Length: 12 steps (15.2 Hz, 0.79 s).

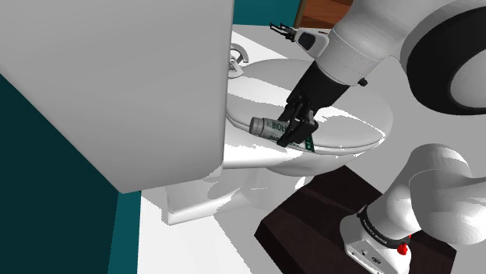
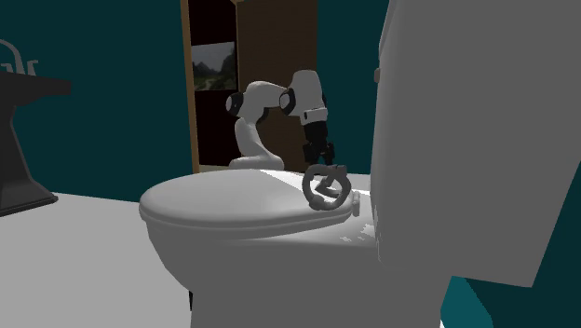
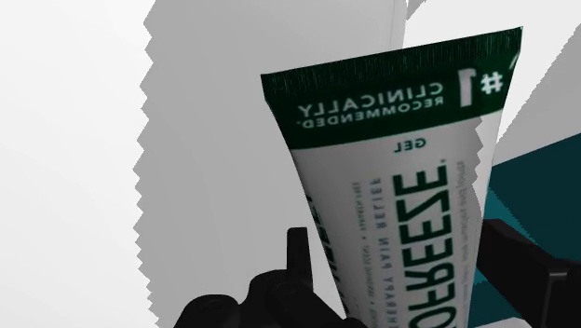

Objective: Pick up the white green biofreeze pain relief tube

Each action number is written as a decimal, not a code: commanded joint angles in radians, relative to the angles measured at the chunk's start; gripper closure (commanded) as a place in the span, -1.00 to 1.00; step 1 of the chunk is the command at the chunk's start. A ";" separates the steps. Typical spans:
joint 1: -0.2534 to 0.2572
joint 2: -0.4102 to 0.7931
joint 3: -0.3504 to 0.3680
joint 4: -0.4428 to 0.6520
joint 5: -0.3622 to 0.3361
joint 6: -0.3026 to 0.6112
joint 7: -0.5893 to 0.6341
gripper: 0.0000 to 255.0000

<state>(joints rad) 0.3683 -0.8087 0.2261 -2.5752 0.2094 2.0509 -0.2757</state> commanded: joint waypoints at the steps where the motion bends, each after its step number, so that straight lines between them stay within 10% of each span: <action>1: 0.000 0.000 0.000 0.000 0.000 0.000 0.000 1.00; 12: -0.010 0.010 -0.017 0.137 -0.019 -0.127 0.008 1.00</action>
<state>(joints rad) 0.3595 -0.7992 0.2130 -2.4541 0.1927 1.9397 -0.2673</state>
